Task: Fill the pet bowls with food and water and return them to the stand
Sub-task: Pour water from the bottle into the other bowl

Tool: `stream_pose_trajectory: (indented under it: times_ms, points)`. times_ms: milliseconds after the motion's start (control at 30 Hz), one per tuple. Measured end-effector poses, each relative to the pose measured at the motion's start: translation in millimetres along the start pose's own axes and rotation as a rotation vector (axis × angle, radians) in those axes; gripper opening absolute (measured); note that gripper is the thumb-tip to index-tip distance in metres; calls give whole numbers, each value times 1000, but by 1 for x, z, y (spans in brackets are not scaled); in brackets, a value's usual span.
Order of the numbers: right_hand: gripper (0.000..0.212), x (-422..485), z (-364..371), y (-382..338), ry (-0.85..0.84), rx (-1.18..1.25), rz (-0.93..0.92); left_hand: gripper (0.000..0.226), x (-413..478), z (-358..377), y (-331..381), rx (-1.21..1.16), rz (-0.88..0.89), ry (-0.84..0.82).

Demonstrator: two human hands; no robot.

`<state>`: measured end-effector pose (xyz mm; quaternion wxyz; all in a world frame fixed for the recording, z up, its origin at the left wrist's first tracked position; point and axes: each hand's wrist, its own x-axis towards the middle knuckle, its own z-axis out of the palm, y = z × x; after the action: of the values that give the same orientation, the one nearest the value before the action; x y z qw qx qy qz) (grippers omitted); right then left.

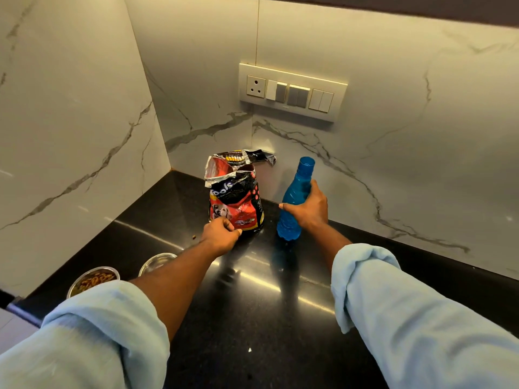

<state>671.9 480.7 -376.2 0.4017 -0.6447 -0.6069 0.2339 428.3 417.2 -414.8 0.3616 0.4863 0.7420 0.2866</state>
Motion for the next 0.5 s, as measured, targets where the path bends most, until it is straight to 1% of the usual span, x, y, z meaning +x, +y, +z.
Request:
stream_pose_trajectory:
  times_ms: [167,267,367,400,433,500]
  points:
    - [76,0,4,8,-6,27,25,19,-6,3,-2,-6,-11,-16]
    - [80,-3,5,12,11,15,127,20,-9,1,-4,-7,-22,-19]
    - [100,-11,7,17,10,-22,253,22,-13,-7,-6,-1,-20,-9]
    - [104,-16,7,17,6,-35,297,22,-15,-12,-8,4,-17,-3]
    - [104,-21,9,18,9,-41,335,22,-16,-16,-9,4,-16,2]
    - [98,-34,14,18,20,-41,415,22,-20,-24,-10,0,-3,16]
